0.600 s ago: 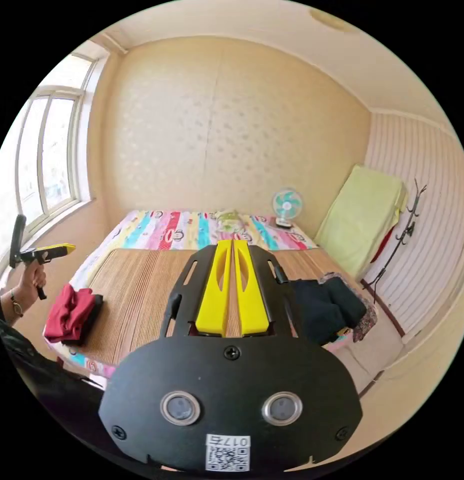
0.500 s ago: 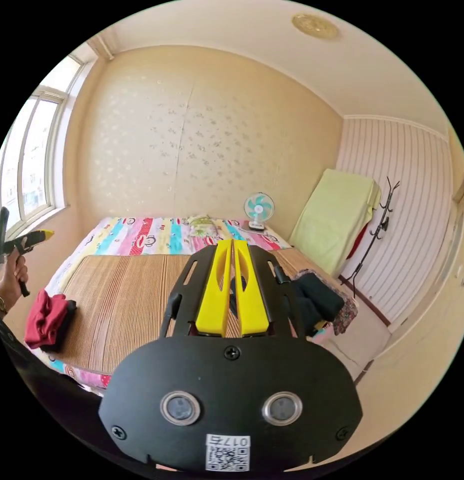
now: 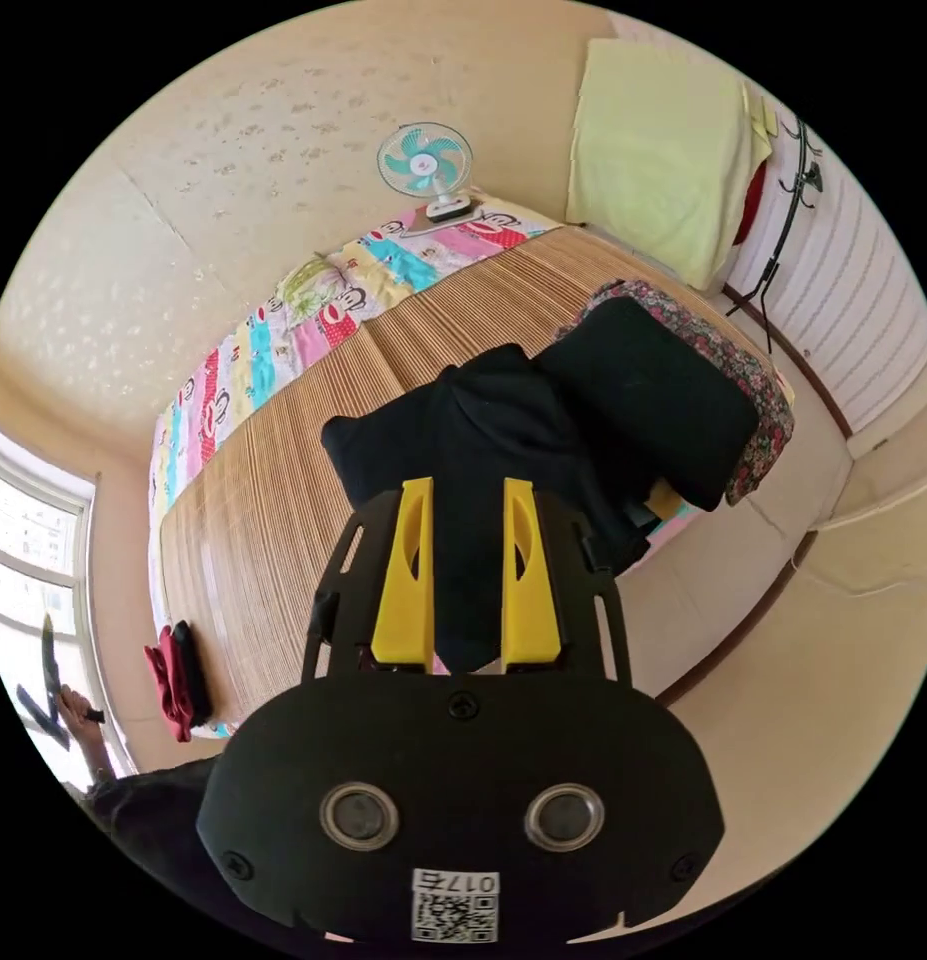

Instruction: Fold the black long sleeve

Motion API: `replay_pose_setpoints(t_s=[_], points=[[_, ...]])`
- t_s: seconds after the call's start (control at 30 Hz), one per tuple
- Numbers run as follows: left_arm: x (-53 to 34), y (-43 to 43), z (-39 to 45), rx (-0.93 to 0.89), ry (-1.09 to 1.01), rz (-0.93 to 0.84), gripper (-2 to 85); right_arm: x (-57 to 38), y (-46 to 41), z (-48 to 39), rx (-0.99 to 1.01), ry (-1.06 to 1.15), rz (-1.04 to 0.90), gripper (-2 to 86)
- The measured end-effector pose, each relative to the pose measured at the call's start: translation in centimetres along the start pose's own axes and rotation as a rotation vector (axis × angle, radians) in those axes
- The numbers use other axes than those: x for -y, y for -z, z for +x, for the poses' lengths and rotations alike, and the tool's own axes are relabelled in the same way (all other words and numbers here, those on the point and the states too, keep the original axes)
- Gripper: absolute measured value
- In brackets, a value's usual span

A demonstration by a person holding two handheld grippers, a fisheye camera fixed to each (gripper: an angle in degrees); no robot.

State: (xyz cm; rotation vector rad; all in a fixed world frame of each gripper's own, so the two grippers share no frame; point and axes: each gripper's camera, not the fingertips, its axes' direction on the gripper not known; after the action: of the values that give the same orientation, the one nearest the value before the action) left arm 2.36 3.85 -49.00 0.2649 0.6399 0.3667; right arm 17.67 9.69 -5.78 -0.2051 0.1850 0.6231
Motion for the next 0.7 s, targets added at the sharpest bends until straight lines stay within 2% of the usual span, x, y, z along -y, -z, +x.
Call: replay_pose_setpoints(t_s=[0.17,0.23,0.27,0.33,0.37,0.4,0.43,0.5,0.53,0.57,0.6,0.63,0.67,0.7], points=[[0.6,-2.2,-2.0,-0.251,0.203,-0.104,5.4,3.6,-7.5,2.2,-0.089,-0.069,-0.247,9.8],[0.9,-3.4,-3.5,-0.380,0.322,-0.132,6.3,3.4,-7.3,1.9,-0.074,-0.075,-0.196,7.2],[1.3,-4.3,-4.5,-0.480,0.396,-0.134,6.4,3.0,-6.0,1.5,-0.006,-0.085,-0.136,4.5],[2.7,-5.1,-5.0,-0.656,0.437,-0.104,6.5,1.4,-2.3,0.8,0.157,-0.075,-0.010,3.4],[4.3,-5.3,-4.7,-0.755,0.402,-0.071,6.6,-0.1,0.7,0.3,0.309,-0.048,0.094,2.9],[6.0,-5.4,-4.2,-0.812,0.376,-0.056,6.7,-1.7,3.9,-0.5,0.485,0.003,0.193,2.5],[6.8,-5.6,-4.0,-0.833,0.377,-0.058,7.1,-2.4,5.4,-1.0,0.570,0.039,0.237,2.3],[9.6,-7.3,-3.5,-0.971,0.442,-0.094,8.6,-4.2,10.8,-4.5,0.792,0.243,0.342,1.5],[10.1,-8.1,-3.4,-1.018,0.464,-0.115,9.1,-4.6,11.8,-5.5,0.830,0.287,0.360,1.4],[11.0,-9.8,-2.9,-1.106,0.507,-0.184,11.1,-5.2,13.9,-7.2,1.018,0.379,0.437,1.0],[11.8,-11.7,-2.3,-1.167,0.533,-0.283,13.8,-5.6,15.8,-8.2,1.378,0.461,0.545,0.9],[12.1,-12.6,-1.9,-1.187,0.540,-0.336,15.6,-5.6,16.6,-8.9,1.517,0.485,0.585,0.8],[12.8,-14.2,-1.3,-1.216,0.543,-0.421,17.7,-5.4,17.9,-11.0,1.621,0.509,0.605,0.9],[13.3,-15.4,-0.9,-1.230,0.548,-0.456,18.6,-5.1,19.3,-13.7,1.508,0.547,0.558,1.1]])
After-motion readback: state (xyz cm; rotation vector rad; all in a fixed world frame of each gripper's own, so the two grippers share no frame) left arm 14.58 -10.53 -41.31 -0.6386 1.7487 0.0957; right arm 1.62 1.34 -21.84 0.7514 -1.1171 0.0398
